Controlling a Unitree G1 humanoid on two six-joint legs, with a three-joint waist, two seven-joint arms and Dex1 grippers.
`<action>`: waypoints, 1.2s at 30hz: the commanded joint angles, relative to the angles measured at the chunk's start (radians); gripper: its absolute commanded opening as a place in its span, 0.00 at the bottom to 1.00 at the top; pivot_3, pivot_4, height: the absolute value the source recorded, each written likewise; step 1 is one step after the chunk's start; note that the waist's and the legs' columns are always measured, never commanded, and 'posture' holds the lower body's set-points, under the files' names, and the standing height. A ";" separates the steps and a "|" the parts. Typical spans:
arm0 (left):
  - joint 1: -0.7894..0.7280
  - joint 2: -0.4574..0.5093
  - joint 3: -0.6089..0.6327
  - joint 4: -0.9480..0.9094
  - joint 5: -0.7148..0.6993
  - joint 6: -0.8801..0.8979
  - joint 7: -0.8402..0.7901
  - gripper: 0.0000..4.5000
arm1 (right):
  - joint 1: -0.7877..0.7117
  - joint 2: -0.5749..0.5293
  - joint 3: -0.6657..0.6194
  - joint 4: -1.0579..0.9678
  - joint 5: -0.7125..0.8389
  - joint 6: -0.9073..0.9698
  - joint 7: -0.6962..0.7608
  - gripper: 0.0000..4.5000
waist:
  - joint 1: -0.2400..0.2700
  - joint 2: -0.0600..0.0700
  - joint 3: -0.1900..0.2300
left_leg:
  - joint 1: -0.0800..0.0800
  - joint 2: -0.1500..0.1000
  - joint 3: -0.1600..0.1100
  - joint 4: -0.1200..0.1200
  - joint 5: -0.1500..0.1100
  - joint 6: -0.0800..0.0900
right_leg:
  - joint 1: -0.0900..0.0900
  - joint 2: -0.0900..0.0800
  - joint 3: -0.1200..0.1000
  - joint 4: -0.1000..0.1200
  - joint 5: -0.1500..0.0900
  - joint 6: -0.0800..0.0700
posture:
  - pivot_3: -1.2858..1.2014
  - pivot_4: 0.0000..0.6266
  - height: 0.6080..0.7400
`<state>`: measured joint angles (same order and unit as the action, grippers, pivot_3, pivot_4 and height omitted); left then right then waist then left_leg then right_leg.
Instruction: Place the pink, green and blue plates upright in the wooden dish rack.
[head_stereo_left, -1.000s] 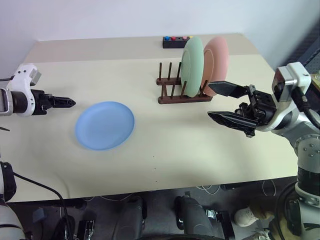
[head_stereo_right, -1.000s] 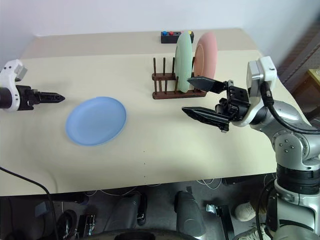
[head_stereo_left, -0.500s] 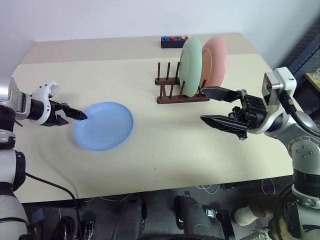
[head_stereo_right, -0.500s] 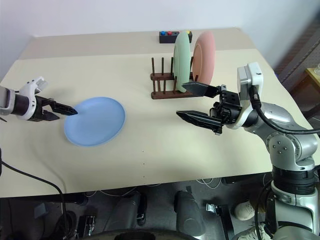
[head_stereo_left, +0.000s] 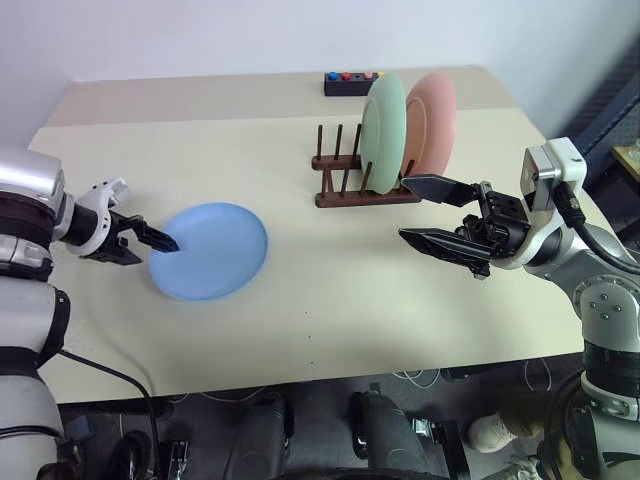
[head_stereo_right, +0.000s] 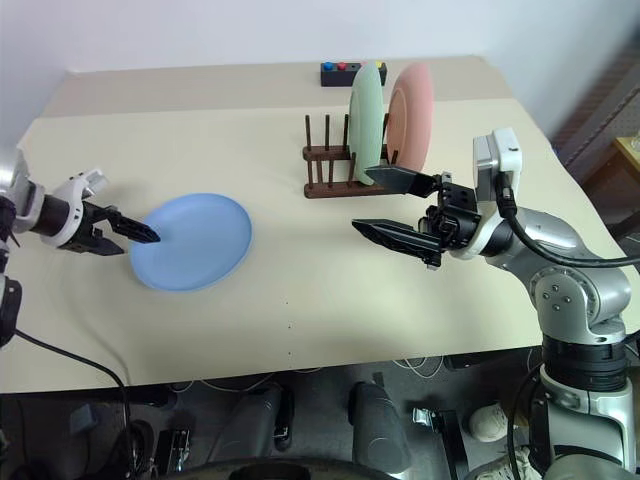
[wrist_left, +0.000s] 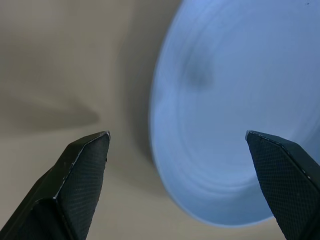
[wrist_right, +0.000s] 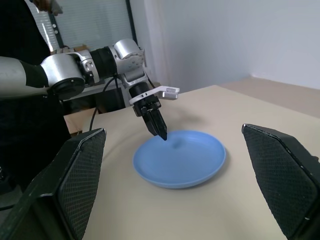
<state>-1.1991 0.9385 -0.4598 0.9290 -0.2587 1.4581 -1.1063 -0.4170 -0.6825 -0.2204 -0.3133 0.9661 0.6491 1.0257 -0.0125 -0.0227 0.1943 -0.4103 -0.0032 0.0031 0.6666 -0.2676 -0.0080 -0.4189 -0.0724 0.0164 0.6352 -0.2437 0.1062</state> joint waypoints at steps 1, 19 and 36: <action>-0.035 -0.015 0.002 0.023 0.022 -0.004 -0.020 1.00 | -0.008 -0.007 -0.014 -0.034 0.017 0.001 -0.005 0.99 | 0.000 0.000 0.000 | 0.000 0.000 0.000 0.000 0.000 0.000 | 0.000 0.000 0.000 0.000 0.000 0.000 | 0.52 0.24 1.00; -0.040 -0.054 0.096 0.046 0.028 0.033 0.027 0.01 | -0.009 -0.014 -0.019 -0.028 0.008 0.005 -0.022 1.00 | 0.000 0.000 0.000 | 0.000 0.000 0.000 0.000 0.000 0.000 | 0.000 0.000 0.000 0.001 0.000 0.000 | 0.52 0.24 1.00; 0.241 -0.185 0.987 -0.602 -0.264 -0.124 0.304 0.01 | -0.100 0.006 -0.025 0.007 -0.035 -0.028 -0.082 1.00 | 0.007 0.000 0.000 | 0.000 0.000 0.000 0.002 0.001 -0.002 | -0.005 -0.002 0.001 0.010 0.000 0.000 | 0.52 0.24 1.00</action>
<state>-0.9517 0.7790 0.3987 0.4002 -0.4741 1.4107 -0.8645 -0.4891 -0.6845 -0.2298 -0.3024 0.9355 0.6454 0.9657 -0.0059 -0.0231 0.1940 -0.4104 -0.0039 0.0034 0.6699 -0.2663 -0.0100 -0.4234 -0.0766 0.0173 0.6457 -0.2438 0.1061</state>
